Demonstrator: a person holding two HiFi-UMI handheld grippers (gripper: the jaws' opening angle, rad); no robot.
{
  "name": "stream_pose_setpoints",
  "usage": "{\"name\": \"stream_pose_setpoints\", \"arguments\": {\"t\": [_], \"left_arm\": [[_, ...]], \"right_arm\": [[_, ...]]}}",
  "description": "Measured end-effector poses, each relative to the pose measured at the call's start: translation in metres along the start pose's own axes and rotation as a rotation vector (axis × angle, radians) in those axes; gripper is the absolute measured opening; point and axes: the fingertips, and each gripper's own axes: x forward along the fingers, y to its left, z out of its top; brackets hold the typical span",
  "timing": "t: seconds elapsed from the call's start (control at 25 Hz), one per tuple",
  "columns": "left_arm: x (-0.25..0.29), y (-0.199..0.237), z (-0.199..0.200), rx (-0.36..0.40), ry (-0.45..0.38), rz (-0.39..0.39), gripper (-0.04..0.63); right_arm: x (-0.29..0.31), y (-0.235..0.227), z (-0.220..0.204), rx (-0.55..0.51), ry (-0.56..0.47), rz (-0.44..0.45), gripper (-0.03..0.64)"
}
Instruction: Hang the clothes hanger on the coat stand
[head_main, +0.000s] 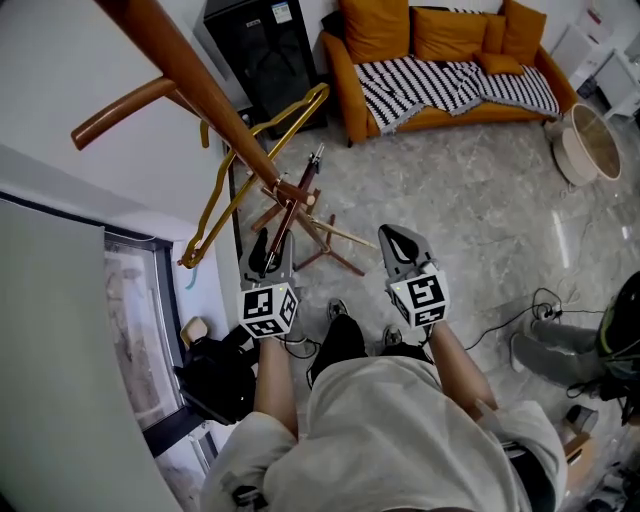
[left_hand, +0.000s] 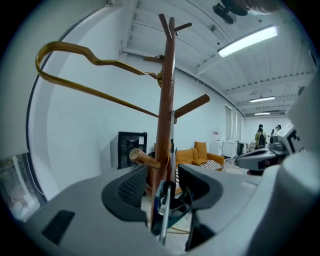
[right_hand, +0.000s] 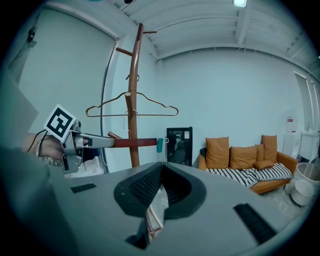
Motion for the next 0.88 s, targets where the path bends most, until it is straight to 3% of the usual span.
{"name": "stream_pose_setpoints", "arguments": {"t": [0.48, 0.88], "left_arm": [[-0.028, 0.006, 0.016, 0.007, -0.066, 0.098, 0.216], [-0.079, 0.01, 0.009, 0.007, -0.062, 0.202, 0.219]], "right_arm": [[-0.009, 0.014, 0.009, -0.009, -0.026, 0.052, 0.005], [-0.026, 0.039, 0.014, -0.026, -0.05, 0.118, 0.005]]}}
